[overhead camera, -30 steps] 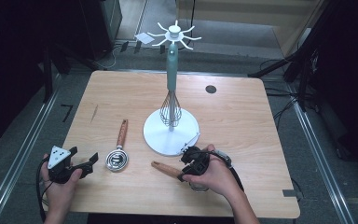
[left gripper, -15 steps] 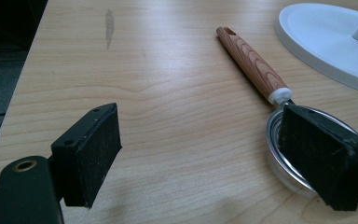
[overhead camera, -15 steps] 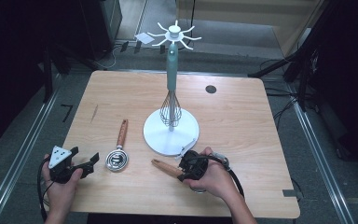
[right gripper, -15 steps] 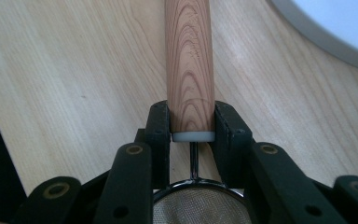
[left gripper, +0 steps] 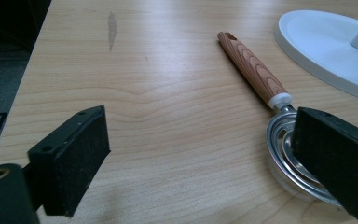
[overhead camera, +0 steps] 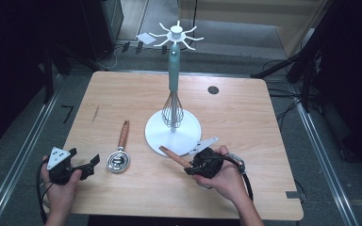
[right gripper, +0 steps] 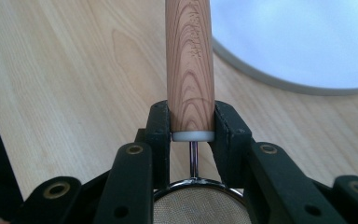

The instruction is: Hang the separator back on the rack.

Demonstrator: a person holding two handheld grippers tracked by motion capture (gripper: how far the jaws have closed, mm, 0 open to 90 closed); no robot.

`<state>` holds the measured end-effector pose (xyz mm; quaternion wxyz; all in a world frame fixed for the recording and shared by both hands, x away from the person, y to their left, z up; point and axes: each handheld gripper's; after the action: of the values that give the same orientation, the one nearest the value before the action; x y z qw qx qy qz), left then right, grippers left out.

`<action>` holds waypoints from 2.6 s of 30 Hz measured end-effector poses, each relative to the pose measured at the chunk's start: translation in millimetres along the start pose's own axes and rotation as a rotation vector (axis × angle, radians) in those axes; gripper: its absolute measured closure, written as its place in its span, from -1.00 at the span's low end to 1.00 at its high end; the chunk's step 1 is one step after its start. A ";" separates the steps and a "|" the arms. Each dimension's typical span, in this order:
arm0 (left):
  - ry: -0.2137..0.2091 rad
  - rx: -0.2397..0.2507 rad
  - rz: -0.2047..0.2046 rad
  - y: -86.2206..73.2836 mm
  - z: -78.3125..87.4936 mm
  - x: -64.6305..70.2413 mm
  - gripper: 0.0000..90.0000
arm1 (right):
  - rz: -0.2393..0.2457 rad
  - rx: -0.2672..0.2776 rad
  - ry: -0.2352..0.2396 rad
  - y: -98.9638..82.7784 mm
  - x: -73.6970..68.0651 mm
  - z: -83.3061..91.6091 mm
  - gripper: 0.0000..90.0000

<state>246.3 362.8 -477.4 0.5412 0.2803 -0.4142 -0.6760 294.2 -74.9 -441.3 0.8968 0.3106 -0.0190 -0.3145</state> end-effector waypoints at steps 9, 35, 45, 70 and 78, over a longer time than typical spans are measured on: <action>-0.008 0.000 0.002 -0.2 0.4 0.1 -1.00 | -0.038 0.078 -0.064 -8.0 8.0 9.1 0.59; 0.012 0.002 -0.013 -0.7 -0.5 1.5 -1.00 | -0.139 0.209 -0.119 -23.2 26.8 27.4 0.59; 0.009 0.011 -0.016 -1.1 -0.2 2.1 -1.00 | -0.190 0.282 -0.162 -27.2 31.9 37.7 0.59; 0.017 0.001 -0.019 -2.0 -1.9 3.3 -1.00 | -0.220 0.492 -0.213 -22.1 22.5 68.5 0.59; 0.021 0.008 -0.013 -3.0 -1.1 2.9 -1.00 | -0.232 0.544 -0.235 -19.5 18.1 75.8 0.59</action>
<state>244.9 359.9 -480.3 0.5398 0.2923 -0.4096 -0.6748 280.6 -138.5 -394.2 0.7306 0.5005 -0.1703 -0.4320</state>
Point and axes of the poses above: each handheld gripper's, and its own axes: z roughly backward along the jaws, y roughly out of its top, x roughly to its right, and after that the axes turned 2 degrees about -z, right-handed
